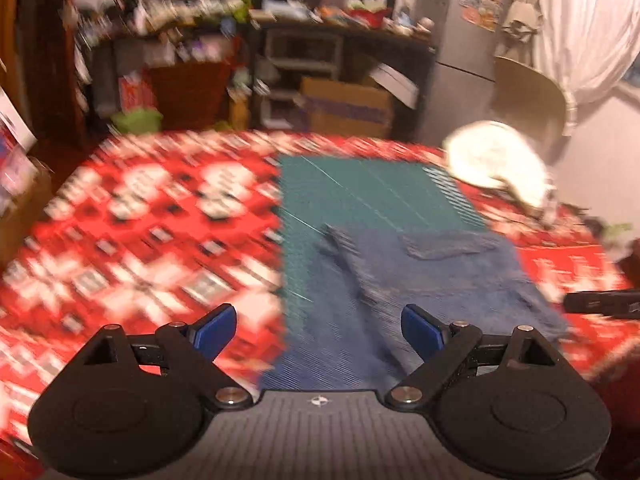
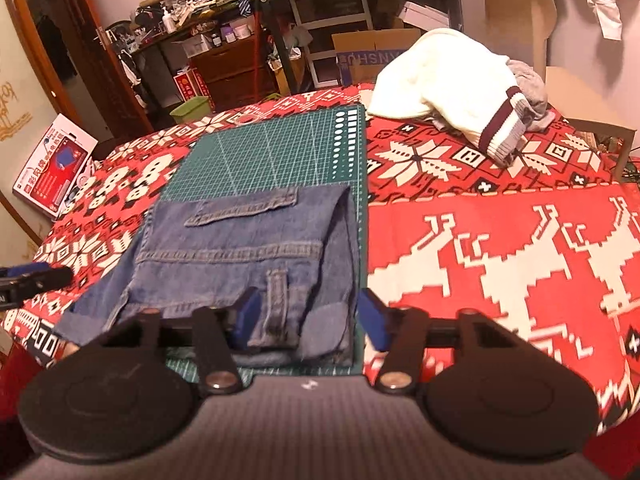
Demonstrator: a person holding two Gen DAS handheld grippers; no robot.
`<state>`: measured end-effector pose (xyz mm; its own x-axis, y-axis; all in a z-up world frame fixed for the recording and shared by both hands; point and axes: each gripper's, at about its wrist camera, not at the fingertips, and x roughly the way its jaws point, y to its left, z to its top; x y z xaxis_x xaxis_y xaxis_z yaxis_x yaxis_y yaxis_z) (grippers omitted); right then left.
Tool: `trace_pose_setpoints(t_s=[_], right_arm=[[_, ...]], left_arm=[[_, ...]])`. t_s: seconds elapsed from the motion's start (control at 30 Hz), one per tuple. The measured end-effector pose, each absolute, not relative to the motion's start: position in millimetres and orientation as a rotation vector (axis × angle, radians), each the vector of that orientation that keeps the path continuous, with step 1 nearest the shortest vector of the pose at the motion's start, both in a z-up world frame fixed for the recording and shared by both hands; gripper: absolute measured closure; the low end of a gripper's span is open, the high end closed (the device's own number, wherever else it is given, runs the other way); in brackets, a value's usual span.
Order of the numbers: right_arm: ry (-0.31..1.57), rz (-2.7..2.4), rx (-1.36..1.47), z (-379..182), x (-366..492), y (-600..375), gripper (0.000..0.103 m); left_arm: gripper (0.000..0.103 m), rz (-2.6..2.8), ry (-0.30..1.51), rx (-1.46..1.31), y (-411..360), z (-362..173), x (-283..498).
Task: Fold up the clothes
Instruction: 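Grasp the folded shorts edge with the right gripper and lift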
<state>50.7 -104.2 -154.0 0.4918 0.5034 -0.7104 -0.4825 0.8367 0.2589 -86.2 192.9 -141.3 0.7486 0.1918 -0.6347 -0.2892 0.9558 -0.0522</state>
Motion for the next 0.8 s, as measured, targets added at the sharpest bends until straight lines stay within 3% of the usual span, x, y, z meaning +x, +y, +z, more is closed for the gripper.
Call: trace_pose_setpoints(t_s=[0.13,0.8], right_arm=[[0.913,0.567,0.079,-168.9,76.6,-104.8,0.082],[0.989,0.570,0.271,-208.5,121.3,-103.9,0.086]], left_arm=[[0.013,0.268,0.687,-0.199,210.1,-141.1,-84.4],[0.013,0.254,0.752,-0.305,224.9,-157.6,-76.3]])
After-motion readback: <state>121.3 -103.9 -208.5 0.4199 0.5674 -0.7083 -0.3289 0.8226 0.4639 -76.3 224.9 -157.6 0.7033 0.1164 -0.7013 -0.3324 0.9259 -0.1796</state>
